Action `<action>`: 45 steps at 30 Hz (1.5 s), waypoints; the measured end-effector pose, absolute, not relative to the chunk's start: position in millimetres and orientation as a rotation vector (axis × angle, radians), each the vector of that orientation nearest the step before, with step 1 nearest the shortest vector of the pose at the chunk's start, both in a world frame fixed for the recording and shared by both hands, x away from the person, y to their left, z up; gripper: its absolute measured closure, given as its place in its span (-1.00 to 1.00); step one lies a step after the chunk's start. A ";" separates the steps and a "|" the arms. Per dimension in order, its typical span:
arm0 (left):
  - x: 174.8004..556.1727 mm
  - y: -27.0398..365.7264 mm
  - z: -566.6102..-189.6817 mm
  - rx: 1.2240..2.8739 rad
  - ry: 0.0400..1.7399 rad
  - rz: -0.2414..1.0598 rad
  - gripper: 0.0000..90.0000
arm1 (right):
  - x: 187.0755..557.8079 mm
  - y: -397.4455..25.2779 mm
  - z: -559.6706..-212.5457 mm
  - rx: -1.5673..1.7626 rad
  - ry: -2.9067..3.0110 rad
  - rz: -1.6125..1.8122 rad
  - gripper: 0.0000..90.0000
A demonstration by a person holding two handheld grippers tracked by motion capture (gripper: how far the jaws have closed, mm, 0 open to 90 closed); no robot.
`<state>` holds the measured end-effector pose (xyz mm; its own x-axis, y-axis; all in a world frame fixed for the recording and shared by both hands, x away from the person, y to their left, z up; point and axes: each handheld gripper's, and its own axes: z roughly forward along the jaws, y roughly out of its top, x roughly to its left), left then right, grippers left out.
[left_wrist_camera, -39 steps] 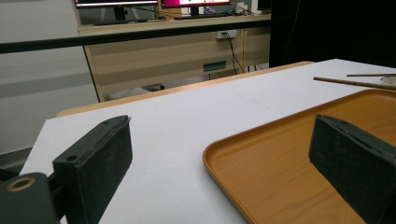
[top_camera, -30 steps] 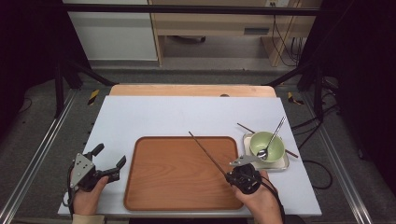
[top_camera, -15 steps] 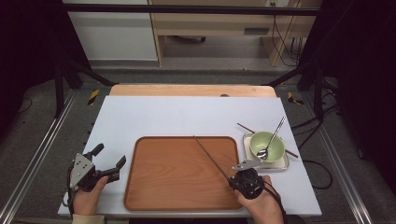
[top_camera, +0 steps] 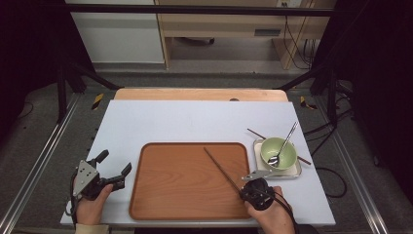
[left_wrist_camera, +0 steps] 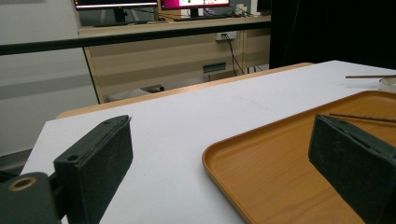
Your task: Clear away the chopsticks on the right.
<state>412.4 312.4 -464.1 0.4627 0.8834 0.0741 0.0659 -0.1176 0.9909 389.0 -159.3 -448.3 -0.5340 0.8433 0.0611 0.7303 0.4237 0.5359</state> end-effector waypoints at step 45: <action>412.9 311.1 -464.6 1.547 0.855 0.861 -0.86 | 409.9 -181.1 -384.6 1.208 2.290 0.921 0.54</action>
